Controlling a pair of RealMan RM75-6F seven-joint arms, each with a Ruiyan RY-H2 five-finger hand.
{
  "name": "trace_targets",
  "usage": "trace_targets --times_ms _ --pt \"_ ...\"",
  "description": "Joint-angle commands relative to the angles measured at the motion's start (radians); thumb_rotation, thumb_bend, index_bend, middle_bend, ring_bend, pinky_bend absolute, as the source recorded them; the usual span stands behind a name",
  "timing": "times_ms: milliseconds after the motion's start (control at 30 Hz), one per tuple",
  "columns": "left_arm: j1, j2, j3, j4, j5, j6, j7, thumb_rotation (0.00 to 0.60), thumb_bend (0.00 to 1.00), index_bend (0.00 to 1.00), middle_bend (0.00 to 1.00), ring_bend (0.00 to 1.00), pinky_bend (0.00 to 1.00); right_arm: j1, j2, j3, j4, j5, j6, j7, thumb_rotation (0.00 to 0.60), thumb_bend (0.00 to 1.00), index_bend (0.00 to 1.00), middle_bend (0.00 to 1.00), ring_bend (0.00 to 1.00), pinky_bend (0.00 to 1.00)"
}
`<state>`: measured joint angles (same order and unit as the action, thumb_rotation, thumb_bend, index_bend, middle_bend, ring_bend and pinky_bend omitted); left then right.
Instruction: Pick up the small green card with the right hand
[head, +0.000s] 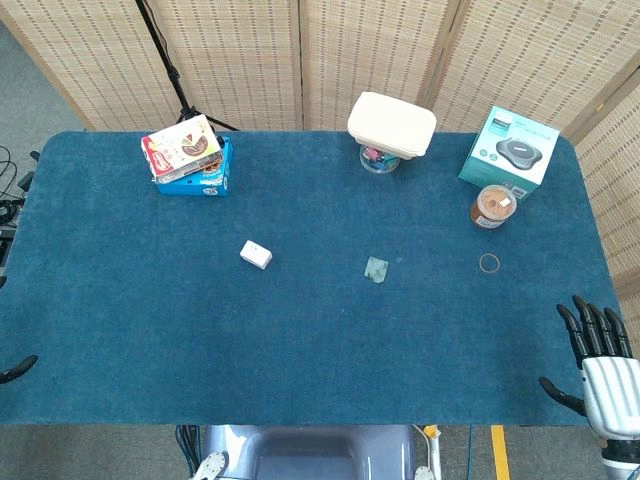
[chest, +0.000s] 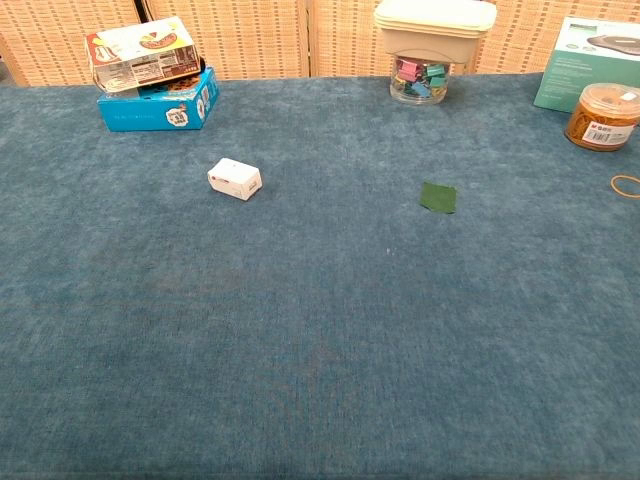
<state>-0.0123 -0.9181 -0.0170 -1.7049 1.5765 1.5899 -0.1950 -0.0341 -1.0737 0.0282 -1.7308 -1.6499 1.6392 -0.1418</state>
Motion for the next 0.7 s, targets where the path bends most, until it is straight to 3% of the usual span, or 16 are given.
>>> trace_targets --times_ms 33,400,567,700 --pt "0.000 0.001 0.000 0.000 0.000 0.000 -0.002 0.600 0.00 0.00 0.00 0.00 0.01 0.001 0.001 -0.001 -0.001 0.002 -0.003 -0.001 0.600 0.00 0.00 0.00 0.00 0.00" --pt "0.001 0.001 -0.007 -0.002 -0.017 0.000 -0.009 0.600 0.00 0.00 0.00 0.00 0.01 0.059 -0.015 -0.003 0.011 -0.015 -0.095 0.021 0.600 0.00 0.00 0.00 0.00 0.00" --pt "-0.008 -0.001 -0.015 -0.016 -0.038 -0.019 0.016 0.600 0.00 0.00 0.00 0.00 0.01 0.160 -0.022 0.018 0.020 -0.020 -0.231 0.033 0.600 0.00 0.00 0.00 0.00 0.00" --pt "-0.020 -0.006 -0.026 -0.036 -0.069 -0.043 0.053 0.600 0.00 0.00 0.00 0.00 0.01 0.319 -0.046 0.068 0.010 0.016 -0.445 0.054 0.600 0.00 0.00 0.00 0.00 0.00"
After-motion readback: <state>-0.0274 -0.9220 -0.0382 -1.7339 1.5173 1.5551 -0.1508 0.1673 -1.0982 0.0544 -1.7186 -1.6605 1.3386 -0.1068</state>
